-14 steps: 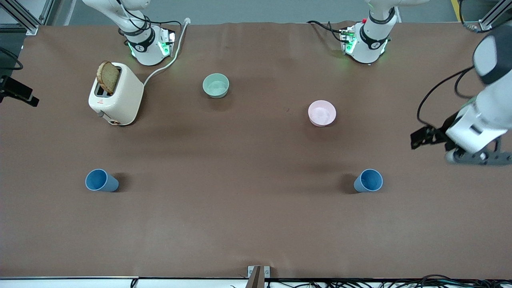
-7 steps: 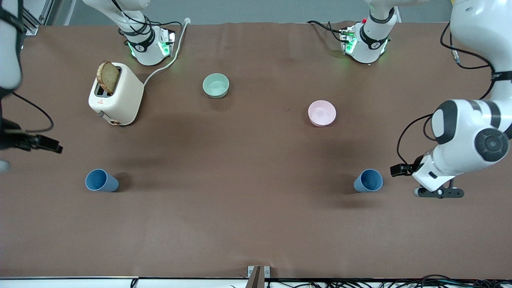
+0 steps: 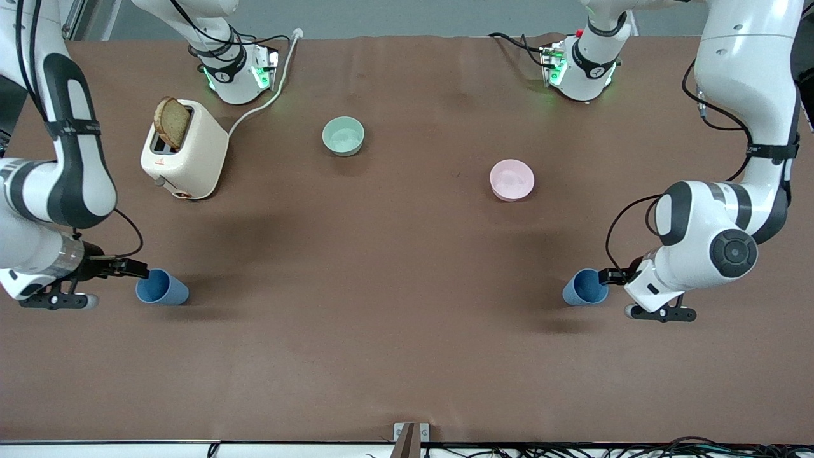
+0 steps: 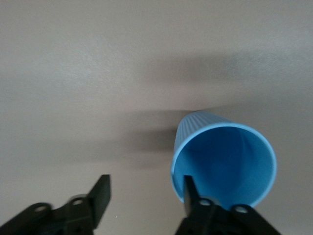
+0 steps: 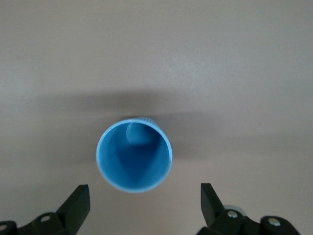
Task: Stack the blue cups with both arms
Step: 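Close the left gripper and the right gripper on the blue cups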
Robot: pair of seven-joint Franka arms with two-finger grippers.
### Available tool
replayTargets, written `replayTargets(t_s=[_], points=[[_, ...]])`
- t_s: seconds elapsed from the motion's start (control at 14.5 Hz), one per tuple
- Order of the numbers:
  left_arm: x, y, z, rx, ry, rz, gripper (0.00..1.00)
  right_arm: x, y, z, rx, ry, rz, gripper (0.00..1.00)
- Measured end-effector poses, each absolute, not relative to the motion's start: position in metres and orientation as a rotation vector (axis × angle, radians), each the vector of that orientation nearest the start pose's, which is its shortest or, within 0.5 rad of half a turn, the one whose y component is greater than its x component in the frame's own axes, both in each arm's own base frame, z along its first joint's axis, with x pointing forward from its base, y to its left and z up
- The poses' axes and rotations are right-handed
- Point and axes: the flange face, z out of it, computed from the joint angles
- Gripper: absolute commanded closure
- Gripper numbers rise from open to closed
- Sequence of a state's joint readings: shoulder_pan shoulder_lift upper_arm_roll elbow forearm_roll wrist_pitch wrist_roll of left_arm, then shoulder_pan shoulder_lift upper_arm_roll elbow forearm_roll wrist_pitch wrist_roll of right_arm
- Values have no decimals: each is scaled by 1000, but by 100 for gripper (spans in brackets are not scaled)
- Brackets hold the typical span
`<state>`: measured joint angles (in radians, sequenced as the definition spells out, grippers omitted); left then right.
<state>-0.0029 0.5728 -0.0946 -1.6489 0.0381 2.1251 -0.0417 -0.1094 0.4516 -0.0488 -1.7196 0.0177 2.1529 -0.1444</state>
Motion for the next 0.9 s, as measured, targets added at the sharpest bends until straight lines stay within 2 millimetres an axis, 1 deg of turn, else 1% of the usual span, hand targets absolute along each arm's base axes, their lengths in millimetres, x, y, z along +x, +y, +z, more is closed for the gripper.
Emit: replayTargets(t_s=[0.14,0.28,0.34,0.41,0.48,0.69,0.76,0.83,0.9], points=[[670,-62,263,-3155,114,169,74,654,-103,306,-3150,-5,-1,0],[670,-67,260,-3159,125,177,84,653,-110,294,-3152,-28,-6,0],[670,-68,259,-3159,127,178,93,653,-115,291,-3154,-33,-11,0],[670,-69,259,-3163,124,178,98,653,-117,287,-3155,-34,-16,0],[671,-70,260,-3178,110,178,99,653,-118,282,-3155,-34,-16,2],[677,-77,272,-3206,104,142,100,655,-118,263,-3156,-35,-22,24],[679,-81,279,-3210,113,128,100,655,-117,257,-3154,-36,-16,34],[679,-89,289,-3216,121,126,100,655,-117,252,-3152,-34,-9,50],[676,-103,301,-3226,112,139,100,654,-117,249,-3148,-28,-2,64]])
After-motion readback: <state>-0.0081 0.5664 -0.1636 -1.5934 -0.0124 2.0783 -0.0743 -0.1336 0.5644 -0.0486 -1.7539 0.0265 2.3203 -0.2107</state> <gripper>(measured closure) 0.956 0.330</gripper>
